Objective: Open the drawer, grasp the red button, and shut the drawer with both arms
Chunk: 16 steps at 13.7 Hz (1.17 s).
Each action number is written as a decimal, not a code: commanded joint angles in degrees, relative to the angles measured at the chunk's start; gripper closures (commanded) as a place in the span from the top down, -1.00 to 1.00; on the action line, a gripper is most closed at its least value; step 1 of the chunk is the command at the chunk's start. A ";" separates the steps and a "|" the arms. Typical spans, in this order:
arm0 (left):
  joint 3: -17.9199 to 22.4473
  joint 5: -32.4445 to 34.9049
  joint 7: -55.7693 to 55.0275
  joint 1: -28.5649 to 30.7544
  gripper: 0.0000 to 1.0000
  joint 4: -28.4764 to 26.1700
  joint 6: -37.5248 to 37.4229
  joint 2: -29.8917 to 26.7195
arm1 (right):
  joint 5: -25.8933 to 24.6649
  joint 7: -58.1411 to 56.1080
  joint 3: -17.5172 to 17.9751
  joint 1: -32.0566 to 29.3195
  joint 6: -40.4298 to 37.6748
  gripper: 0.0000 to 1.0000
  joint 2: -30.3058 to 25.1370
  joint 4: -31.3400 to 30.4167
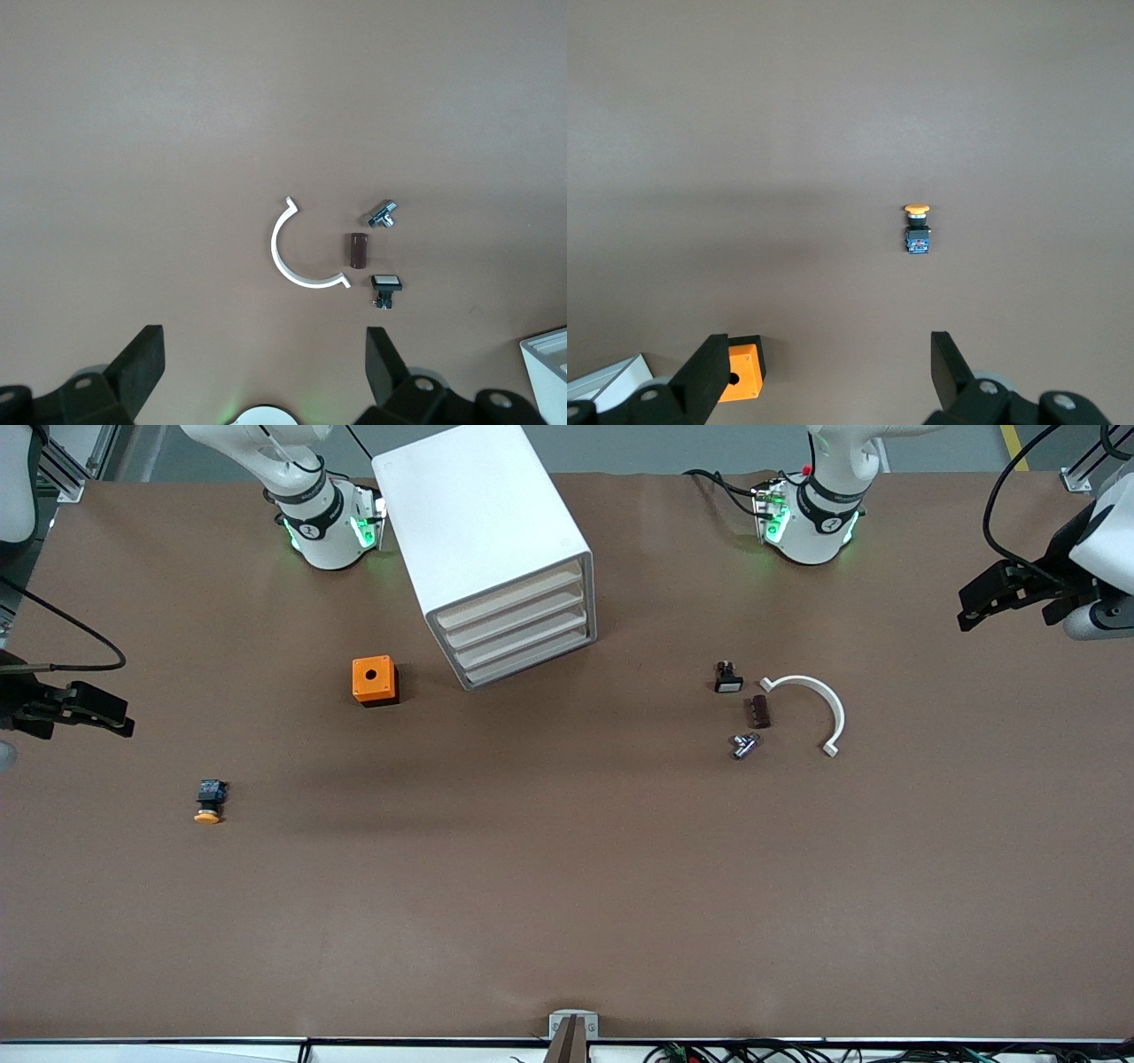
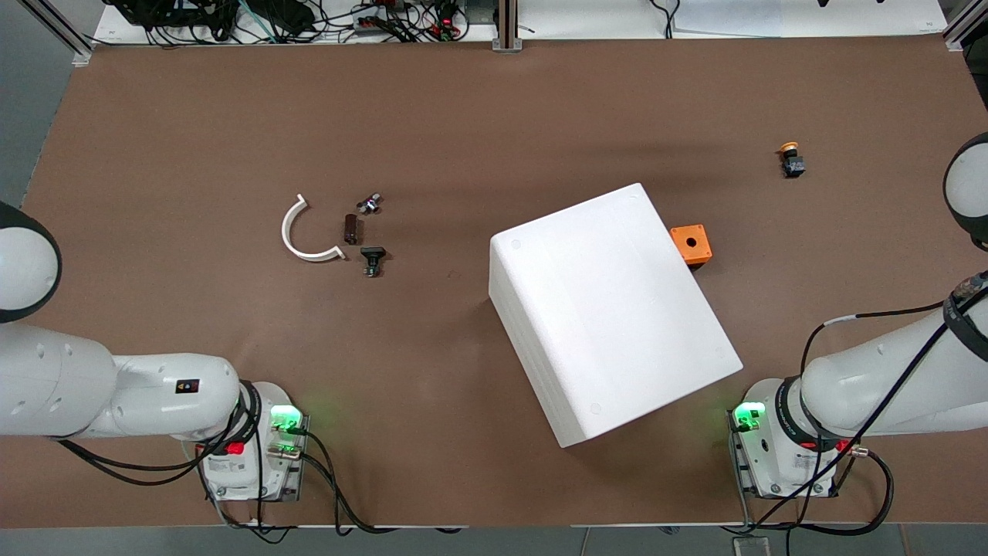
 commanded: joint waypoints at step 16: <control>-0.36 -2.76 -15.42 -3.59 1.00 2.48 2.61 22.57 | 0.87 0.19 0.55 -0.77 -0.61 1.00 -0.49 0.40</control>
